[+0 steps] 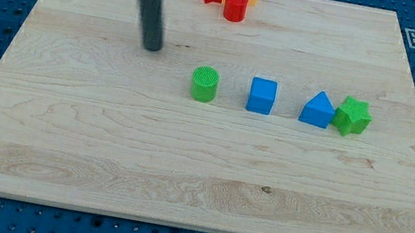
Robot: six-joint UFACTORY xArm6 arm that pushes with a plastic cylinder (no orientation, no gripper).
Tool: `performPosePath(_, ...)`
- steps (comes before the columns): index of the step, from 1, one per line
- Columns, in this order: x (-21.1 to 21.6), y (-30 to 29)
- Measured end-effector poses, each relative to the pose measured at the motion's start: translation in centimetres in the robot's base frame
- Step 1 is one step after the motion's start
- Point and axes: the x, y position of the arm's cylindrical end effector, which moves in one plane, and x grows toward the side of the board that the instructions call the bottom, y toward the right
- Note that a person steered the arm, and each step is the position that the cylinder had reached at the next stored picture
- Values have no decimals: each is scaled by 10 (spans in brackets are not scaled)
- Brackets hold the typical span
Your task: Place the arm parallel to the left of the red circle
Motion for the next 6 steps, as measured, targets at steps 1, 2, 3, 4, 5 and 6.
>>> performPosePath(1,2,52)
performPosePath(2,2,52)
performPosePath(3,2,52)
performPosePath(4,2,52)
performPosePath(5,2,52)
performPosePath(6,-8,28)
